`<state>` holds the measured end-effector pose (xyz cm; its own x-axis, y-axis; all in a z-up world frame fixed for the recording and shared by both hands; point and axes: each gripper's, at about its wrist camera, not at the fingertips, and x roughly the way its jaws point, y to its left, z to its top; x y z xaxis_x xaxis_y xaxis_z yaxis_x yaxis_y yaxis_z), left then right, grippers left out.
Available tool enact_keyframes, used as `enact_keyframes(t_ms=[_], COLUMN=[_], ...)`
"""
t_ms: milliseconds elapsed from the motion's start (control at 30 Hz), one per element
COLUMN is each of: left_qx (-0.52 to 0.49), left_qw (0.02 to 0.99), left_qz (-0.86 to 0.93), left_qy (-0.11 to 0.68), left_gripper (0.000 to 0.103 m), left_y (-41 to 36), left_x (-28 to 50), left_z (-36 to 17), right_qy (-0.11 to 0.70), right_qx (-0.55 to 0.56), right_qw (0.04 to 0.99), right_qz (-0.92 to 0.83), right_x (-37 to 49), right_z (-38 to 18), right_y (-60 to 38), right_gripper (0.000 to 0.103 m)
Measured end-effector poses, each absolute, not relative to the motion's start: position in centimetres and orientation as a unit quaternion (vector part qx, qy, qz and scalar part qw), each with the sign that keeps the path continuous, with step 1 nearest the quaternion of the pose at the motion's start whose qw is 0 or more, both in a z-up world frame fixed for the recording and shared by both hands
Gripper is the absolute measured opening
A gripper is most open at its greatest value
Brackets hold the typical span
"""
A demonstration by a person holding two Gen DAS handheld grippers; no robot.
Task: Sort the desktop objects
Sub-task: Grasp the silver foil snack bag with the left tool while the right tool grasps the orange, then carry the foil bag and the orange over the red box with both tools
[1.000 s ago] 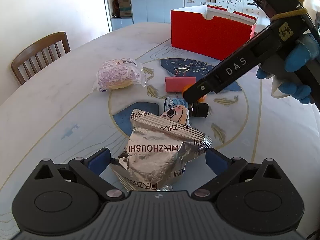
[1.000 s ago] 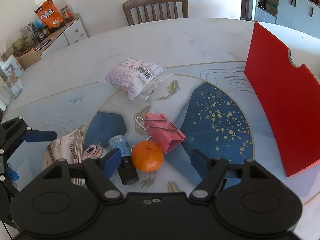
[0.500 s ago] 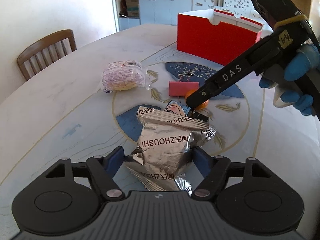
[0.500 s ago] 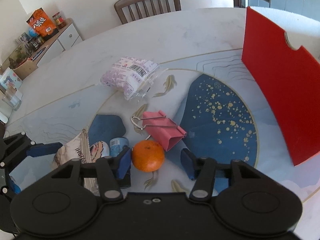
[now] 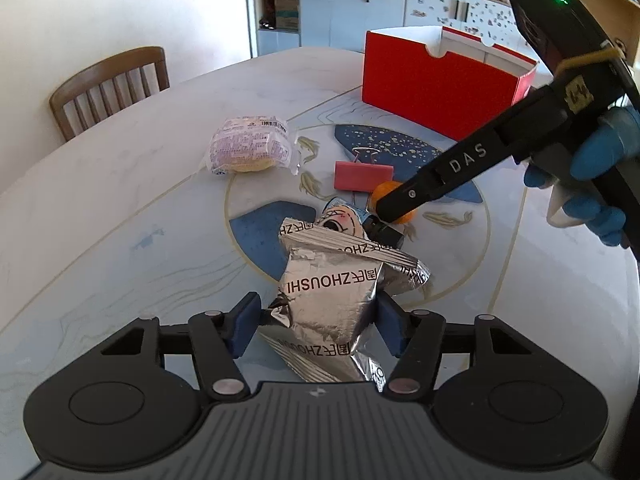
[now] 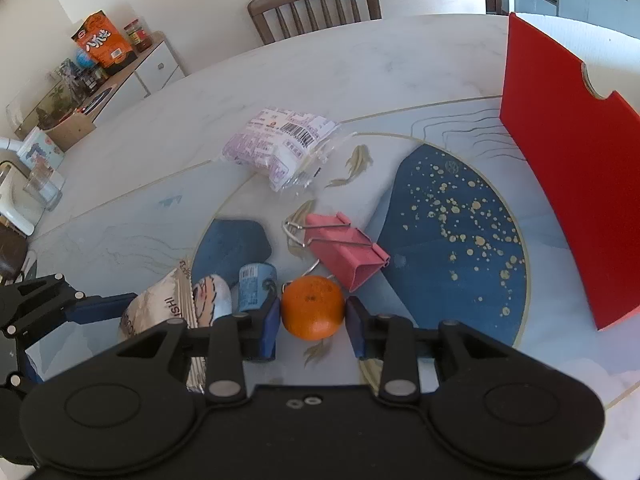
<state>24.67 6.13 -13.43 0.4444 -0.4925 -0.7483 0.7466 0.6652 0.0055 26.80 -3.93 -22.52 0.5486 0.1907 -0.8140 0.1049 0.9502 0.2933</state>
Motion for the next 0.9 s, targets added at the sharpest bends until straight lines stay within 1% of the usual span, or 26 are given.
enact_keyframes(t_ms=[200,500,900], left_qx=[0.158,0.127,0.080], left_qw=[0.841,0.853,0.871], left_qz=[-0.354,-0.328,-0.300], left_qy=[0.378,0.385,0.381], left_gripper=[0.057,0.056,0.056], left_y=[6.1,6.5,4.8], left_x=[23.4,21.2,18.7], left_z=[-13.3,-12.5,-9.5], right_qy=[0.474,0.472,0.456], right_qx=[0.147,0.126,0.118], right_qw=[0.867,0.870,0.879], right_qz=[0.037,0.059,0.080], right_x=[25.6,23.4,19.7], right_z=[-22.5,-22.3,-20.0], right_y=[-4.0,-4.3,-6.5], right_gripper=[0.034,0.033,0.033])
